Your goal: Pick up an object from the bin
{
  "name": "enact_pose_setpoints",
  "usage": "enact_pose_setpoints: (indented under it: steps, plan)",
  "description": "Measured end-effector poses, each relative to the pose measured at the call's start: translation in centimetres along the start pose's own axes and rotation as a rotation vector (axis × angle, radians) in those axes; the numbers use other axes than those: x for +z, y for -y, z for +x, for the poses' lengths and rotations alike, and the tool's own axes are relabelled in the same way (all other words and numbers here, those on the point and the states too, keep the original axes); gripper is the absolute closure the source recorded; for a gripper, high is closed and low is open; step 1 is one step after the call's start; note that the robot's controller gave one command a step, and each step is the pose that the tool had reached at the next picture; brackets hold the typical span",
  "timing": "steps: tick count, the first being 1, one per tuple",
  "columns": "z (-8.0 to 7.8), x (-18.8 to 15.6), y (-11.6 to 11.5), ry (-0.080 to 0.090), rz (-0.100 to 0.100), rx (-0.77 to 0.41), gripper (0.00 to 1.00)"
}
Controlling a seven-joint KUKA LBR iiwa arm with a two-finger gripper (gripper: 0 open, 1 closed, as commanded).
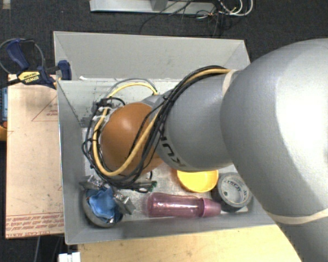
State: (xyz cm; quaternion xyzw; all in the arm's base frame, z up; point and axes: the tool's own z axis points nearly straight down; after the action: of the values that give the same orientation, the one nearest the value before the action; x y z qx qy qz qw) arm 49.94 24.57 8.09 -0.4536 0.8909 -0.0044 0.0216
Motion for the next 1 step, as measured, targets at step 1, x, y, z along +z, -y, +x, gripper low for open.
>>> enact_pose_setpoints:
  steps: [1]
  plan:
    - [-0.05, -2.96, -0.20, -0.001, -0.006, 0.002, 1.00]
